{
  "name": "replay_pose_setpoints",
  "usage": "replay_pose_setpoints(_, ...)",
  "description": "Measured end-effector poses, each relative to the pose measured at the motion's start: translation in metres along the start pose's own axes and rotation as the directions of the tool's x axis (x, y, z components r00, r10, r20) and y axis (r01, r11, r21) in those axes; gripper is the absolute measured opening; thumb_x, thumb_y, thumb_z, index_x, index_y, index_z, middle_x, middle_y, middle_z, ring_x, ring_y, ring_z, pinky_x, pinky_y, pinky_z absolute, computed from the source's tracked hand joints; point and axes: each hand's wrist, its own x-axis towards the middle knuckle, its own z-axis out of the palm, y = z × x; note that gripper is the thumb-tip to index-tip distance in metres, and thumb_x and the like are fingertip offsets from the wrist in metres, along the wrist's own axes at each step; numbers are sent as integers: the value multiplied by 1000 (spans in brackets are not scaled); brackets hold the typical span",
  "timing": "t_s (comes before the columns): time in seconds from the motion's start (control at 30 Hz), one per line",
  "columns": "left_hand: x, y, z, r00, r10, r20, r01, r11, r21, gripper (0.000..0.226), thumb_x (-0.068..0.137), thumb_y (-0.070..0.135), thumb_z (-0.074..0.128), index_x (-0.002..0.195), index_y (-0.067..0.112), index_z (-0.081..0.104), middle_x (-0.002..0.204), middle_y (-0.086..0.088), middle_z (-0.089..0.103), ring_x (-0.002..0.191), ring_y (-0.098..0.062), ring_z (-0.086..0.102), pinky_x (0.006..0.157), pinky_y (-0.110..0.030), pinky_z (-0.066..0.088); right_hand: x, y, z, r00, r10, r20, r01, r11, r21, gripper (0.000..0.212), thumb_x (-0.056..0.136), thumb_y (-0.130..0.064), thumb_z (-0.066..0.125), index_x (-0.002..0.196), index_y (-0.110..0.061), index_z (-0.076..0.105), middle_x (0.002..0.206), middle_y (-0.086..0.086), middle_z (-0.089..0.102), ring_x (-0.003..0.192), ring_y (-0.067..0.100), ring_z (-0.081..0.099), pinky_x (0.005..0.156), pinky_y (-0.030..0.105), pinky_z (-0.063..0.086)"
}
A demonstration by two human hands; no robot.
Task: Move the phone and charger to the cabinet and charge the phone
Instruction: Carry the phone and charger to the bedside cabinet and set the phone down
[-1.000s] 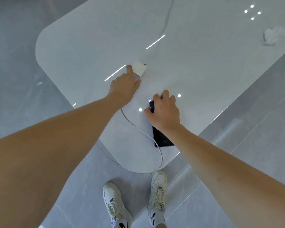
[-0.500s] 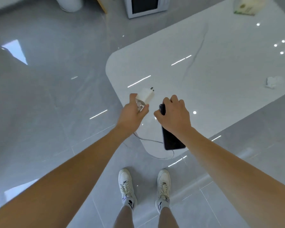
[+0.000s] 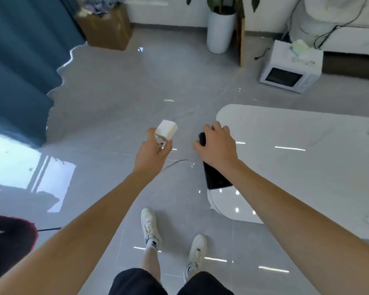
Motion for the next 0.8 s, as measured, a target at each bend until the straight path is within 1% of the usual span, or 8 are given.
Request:
replay_pose_setpoints(0.17,-78,-36,-112,954,-121,-275,107,992,-68,38,97,46,57,124,23,41,74,0,61,58,-19,55,51,-35,44,-18,-120,-13,960,-273,60,274,962,-11,39,89,-49,54,102,-13,57,109,7,52,102,33,49,66,37,39)
replay_pose_setpoints(0.27,-140,-68,-173,881,-217,-420,194,976,-98,35,95,52,53,120,32,37,75,3,63,61,-19,60,53,-38,50,-43,-206,-7,900,-421,114,421,907,19,35,86,-51,52,96,-17,52,108,4,51,104,33,48,68,36,39)
replay_pose_setpoints(0.33,-187,-92,-211,820,-275,-502,258,960,-105,37,97,51,53,123,33,35,87,2,67,66,-19,64,56,-40,55,-69,-266,-1,846,-513,147,513,858,37,32,84,-50,52,92,-19,49,103,1,48,104,33,47,69,36,38)
replay_pose_setpoints(0.43,-261,-132,-262,690,-369,-622,358,922,-150,42,99,49,54,130,30,34,103,-2,69,69,-18,66,54,-35,55,-122,-352,15,734,-648,205,651,757,61,30,84,-51,50,89,-22,43,97,-3,40,102,31,46,69,36,37)
replay_pose_setpoints(0.53,-340,-173,-299,553,-441,-707,419,880,-222,38,96,50,55,123,29,37,102,-1,69,75,-24,67,61,-44,59,-185,-426,35,617,-750,237,757,648,79,31,86,-51,50,95,-22,48,98,-2,41,99,28,44,70,36,37)
replay_pose_setpoints(0.67,-457,-230,-339,382,-523,-762,452,825,-339,38,94,47,57,121,26,41,95,-4,71,77,-31,65,60,-40,52,-288,-516,64,445,-852,274,867,487,105,37,90,-52,53,108,-19,57,104,0,49,96,23,41,73,35,40)
replay_pose_setpoints(0.73,-515,-259,-353,298,-558,-774,453,797,-400,38,91,52,54,118,29,40,89,2,70,73,-27,66,56,-36,48,-344,-552,77,365,-885,288,899,415,139,29,90,-50,54,99,-22,51,101,-2,45,94,22,41,71,35,40)
replay_pose_setpoints(0.8,-570,-280,-360,213,-585,-782,476,761,-440,35,88,56,52,111,35,37,81,15,64,69,-15,63,51,-32,41,-396,-582,89,289,-912,292,922,347,173,26,90,-48,55,94,-24,46,99,-2,45,93,22,42,70,34,39)
